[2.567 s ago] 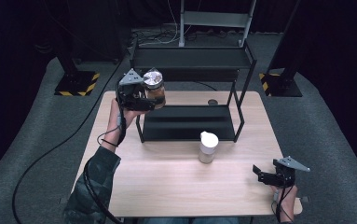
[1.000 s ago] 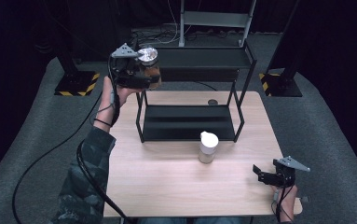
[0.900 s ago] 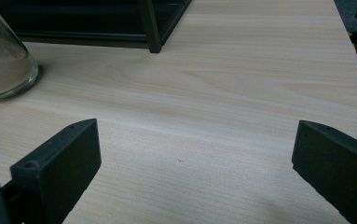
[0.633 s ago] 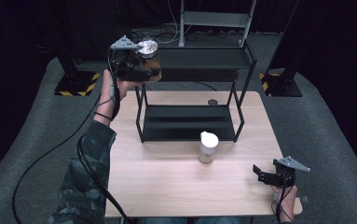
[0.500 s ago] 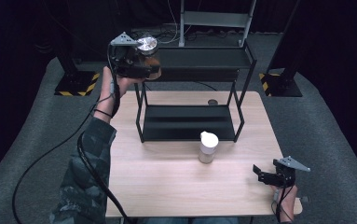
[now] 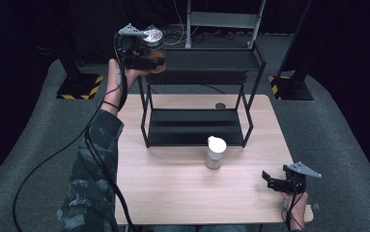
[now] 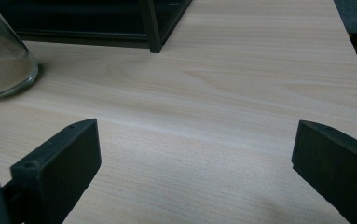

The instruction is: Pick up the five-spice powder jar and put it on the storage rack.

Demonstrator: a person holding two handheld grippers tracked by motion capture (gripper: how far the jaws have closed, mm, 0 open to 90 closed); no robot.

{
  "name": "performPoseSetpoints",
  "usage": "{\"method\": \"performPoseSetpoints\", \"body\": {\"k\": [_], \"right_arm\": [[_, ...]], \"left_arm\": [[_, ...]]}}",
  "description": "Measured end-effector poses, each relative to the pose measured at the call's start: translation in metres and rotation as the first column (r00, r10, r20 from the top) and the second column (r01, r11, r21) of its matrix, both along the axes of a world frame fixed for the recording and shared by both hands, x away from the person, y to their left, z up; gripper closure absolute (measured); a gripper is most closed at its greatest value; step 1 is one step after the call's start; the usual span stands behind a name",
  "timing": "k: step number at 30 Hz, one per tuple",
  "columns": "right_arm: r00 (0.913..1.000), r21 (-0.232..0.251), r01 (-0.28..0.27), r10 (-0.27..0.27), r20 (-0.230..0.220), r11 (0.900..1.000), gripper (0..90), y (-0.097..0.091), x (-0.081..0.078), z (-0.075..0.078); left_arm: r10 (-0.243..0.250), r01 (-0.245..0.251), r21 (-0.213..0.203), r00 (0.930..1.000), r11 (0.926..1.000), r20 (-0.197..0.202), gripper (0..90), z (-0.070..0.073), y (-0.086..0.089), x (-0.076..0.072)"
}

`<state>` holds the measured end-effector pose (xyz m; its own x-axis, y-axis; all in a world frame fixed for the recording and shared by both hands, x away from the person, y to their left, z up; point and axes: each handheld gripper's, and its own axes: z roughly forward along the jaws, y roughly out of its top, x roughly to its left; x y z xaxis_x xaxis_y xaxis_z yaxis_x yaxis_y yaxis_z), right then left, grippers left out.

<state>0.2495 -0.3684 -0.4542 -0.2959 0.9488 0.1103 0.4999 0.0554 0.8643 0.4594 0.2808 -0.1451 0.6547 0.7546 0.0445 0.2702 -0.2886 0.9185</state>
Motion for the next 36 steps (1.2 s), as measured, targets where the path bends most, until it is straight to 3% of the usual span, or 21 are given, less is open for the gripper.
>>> {"method": "performPoseSetpoints", "body": {"k": [10,12,14,17,23,36], "right_arm": [[1.0000,0.002,-0.006,0.006,-0.003,1.0000,0.3,-0.001,0.001,0.000],[1.0000,0.002,-0.004,0.004,-0.002,1.0000,0.3,-0.001,0.001,0.000],[1.0000,0.002,-0.004,0.004,-0.003,1.0000,0.3,-0.001,0.001,0.000],[1.0000,-0.001,-0.008,0.008,-0.006,1.0000,0.3,-0.001,0.002,0.001],[0.9999,-0.001,-0.009,0.009,-0.008,1.0000,0.3,-0.001,0.002,0.001],[1.0000,-0.001,-0.008,0.008,-0.006,1.0000,0.3,-0.001,0.001,0.001]], "left_arm": [[0.035,-0.035,0.021,0.9993,0.9992,-0.015,30.2,0.002,-0.009,0.016],[0.036,-0.035,0.007,0.9989,0.9993,-0.030,30.2,0.001,-0.009,0.021],[0.049,-0.048,0.030,0.9983,0.9984,-0.032,30.2,0.002,-0.012,0.024],[0.058,-0.057,0.016,0.9974,0.9982,-0.043,30.2,0.001,-0.012,0.028],[0.070,-0.068,0.026,0.9959,0.9973,-0.058,30.2,-0.001,-0.015,0.035],[0.074,-0.073,0.022,0.9960,0.9971,-0.050,30.1,-0.004,-0.016,0.035]]}}
